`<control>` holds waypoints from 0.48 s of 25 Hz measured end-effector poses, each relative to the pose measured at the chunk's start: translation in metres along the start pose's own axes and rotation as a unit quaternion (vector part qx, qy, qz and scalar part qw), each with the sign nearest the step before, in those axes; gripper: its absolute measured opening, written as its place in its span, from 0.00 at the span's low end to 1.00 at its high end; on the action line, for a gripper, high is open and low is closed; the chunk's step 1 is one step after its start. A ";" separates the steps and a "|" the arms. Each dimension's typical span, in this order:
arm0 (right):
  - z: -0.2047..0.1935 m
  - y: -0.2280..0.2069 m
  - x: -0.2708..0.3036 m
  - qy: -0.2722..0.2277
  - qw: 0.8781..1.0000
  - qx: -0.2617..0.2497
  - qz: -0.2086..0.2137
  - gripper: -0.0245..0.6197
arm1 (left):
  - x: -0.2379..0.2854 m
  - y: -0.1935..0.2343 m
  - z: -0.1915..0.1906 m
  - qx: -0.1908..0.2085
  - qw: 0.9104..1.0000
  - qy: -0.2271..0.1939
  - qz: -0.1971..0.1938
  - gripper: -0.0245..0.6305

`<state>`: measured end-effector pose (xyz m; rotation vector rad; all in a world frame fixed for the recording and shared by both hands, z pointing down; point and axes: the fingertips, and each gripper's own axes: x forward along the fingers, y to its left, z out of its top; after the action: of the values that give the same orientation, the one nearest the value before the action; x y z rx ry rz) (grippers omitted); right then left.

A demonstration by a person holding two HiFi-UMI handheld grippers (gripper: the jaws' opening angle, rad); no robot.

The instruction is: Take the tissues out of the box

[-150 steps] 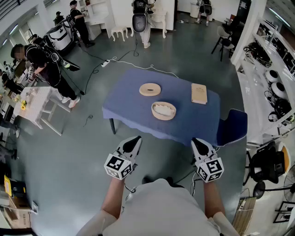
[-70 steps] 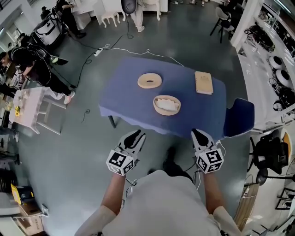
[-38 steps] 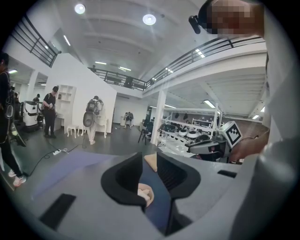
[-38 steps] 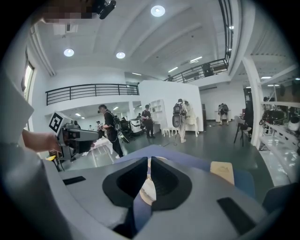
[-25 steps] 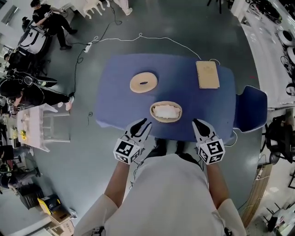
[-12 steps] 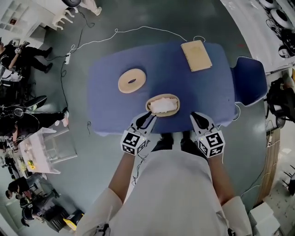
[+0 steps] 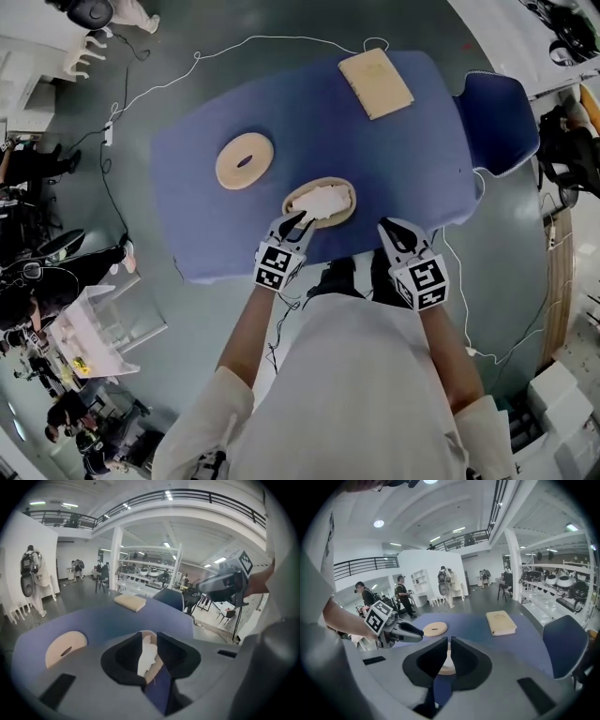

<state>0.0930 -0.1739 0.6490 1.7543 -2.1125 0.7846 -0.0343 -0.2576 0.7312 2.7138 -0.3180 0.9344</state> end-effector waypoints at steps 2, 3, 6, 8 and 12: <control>-0.006 -0.001 0.007 0.009 1.000 -0.004 -0.003 0.11 | 0.014 0.007 -0.012 0.008 1.000 0.019 -0.004 0.20; -0.009 0.000 0.011 0.012 1.000 -0.005 -0.003 0.11 | 0.021 0.011 -0.019 0.012 0.999 0.031 -0.007 0.20; -0.015 0.002 0.017 0.020 1.000 -0.001 0.000 0.10 | 0.042 0.013 -0.035 0.022 0.998 0.057 -0.023 0.20; -0.016 0.001 0.018 0.023 1.000 0.002 0.000 0.10 | 0.055 0.014 -0.045 0.033 0.996 0.074 -0.032 0.20; -0.018 -0.003 0.022 0.029 1.000 0.011 -0.006 0.11 | 0.074 0.017 -0.074 0.057 0.989 0.134 -0.040 0.22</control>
<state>0.0892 -0.1816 0.6762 1.7328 -2.0608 0.8473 -0.0244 -0.2601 0.8367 2.6333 -0.1060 1.3105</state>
